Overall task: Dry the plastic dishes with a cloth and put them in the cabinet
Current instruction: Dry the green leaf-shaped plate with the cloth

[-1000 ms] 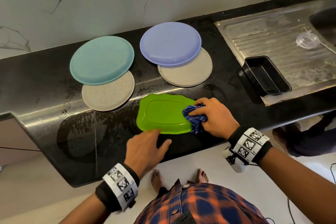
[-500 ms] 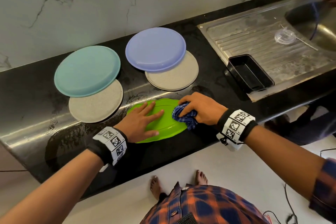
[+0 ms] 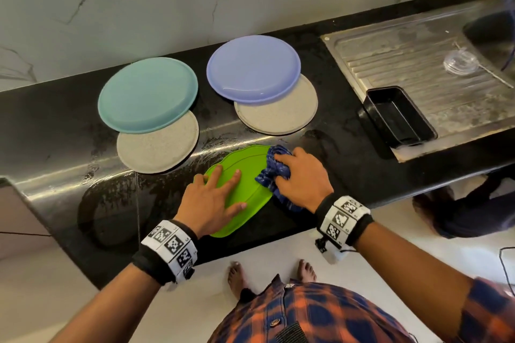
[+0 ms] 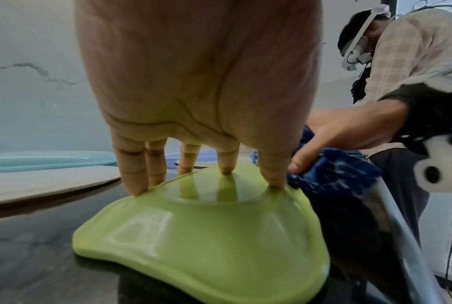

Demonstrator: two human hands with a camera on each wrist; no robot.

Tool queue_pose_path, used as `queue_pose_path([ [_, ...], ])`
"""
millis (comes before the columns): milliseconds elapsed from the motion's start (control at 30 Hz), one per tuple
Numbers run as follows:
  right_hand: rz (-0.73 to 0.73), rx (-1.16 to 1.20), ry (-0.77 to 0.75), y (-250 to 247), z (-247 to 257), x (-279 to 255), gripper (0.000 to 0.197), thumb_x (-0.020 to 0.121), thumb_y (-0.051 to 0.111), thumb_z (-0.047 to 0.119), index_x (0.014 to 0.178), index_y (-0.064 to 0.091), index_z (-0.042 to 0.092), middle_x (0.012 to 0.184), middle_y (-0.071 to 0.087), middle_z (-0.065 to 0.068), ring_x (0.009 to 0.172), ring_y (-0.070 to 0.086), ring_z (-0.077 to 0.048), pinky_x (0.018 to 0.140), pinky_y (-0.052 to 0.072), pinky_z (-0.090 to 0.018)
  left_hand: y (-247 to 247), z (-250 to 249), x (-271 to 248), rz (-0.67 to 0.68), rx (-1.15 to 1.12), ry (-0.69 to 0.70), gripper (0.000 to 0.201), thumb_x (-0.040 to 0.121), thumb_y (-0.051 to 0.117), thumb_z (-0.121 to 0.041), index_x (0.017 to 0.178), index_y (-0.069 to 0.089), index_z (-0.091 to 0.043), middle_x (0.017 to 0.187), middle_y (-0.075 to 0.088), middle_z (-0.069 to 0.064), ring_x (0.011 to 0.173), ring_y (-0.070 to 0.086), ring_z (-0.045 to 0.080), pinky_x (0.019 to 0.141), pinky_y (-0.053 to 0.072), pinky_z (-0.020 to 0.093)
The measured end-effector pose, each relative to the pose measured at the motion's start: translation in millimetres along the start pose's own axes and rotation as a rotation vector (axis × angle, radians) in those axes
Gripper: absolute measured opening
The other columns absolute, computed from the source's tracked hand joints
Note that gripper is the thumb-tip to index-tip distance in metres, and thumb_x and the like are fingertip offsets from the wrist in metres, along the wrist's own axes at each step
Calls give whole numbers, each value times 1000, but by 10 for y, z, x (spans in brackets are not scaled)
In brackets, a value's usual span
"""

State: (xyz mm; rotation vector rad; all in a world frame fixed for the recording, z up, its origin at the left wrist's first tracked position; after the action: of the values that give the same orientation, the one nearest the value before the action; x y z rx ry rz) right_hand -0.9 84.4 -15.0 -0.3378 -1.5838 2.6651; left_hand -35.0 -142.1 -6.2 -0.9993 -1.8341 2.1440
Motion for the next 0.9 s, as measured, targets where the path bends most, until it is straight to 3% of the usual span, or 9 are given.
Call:
queue_pose_path([
  [133, 36, -31, -111, 173, 160, -376, 50, 80, 65, 39, 128, 61, 25, 108, 52, -7, 90, 58, -33, 75, 51, -41, -14, 28, 36, 32, -8, -12, 99, 65, -1, -89, 154, 2, -46, 163, 16, 7, 121, 42, 36, 101, 42, 40],
  [233, 140, -99, -175, 154, 280, -497, 49, 86, 60, 41, 134, 57, 31, 113, 50, -3, 99, 55, -29, 75, 49, -40, -5, 57, 59, 74, -15, 3, 93, 79, 40, -84, 154, -1, -47, 164, 11, 6, 125, 39, 36, 106, 41, 41],
  [333, 129, -120, -158, -34, 180, -287, 43, 85, 58, 36, 128, 60, 36, 109, 51, -1, 100, 58, -29, 75, 50, -39, -38, 107, 74, 106, -60, 23, 106, 72, 63, -77, 154, 2, -49, 163, 12, 3, 126, 38, 33, 107, 39, 41],
  [400, 79, -155, -63, -182, 45, -19, 41, 84, 58, 33, 124, 61, 33, 110, 53, -4, 103, 60, -33, 79, 51, -40, -42, 139, 78, 84, -113, 28, 112, 66, 69, -77, 154, 6, -48, 162, 17, 0, 127, 38, 32, 108, 38, 41],
  [500, 84, -153, 13, -263, 36, 280, 34, 85, 59, 31, 117, 67, 26, 112, 56, -6, 106, 60, -34, 82, 49, -38, -17, 163, 66, 36, -231, -5, 126, 58, 76, -75, 157, 9, -36, 160, 25, -5, 124, 41, 29, 107, 38, 41],
  [633, 112, -157, -137, -173, 335, 96, 30, 81, 59, 31, 110, 69, 26, 105, 53, -3, 97, 59, -31, 71, 45, -34, -3, 158, 49, 1, -307, -47, 135, 57, 81, -69, 159, 5, -23, 159, 29, -4, 119, 44, 29, 105, 37, 37],
  [767, 272, -241, -346, 84, 693, -437, 30, 83, 62, 32, 112, 66, 27, 111, 48, 2, 96, 51, -26, 62, 35, -32, 60, 193, 51, -45, -320, -28, 129, 58, 82, -66, 158, 14, -20, 160, 28, -3, 114, 47, 27, 102, 38, 36],
  [900, 217, -233, -272, -41, 638, -186, 42, 78, 63, 31, 120, 65, 35, 108, 52, 6, 102, 54, -24, 66, 39, -30, 70, 185, 25, -45, -322, -12, 129, 59, 81, -67, 158, 13, -19, 163, 22, -3, 122, 44, 28, 107, 33, 34],
])
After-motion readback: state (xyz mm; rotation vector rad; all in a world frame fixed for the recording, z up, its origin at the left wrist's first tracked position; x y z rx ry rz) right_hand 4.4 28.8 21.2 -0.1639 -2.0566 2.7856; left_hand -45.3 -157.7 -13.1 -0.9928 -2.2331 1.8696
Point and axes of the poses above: each hand's wrist, its own x-axis towards the middle knuckle, its own y-axis out of the palm, z = x × y, the point moved 2 cm from there along x, towards the middle knuckle
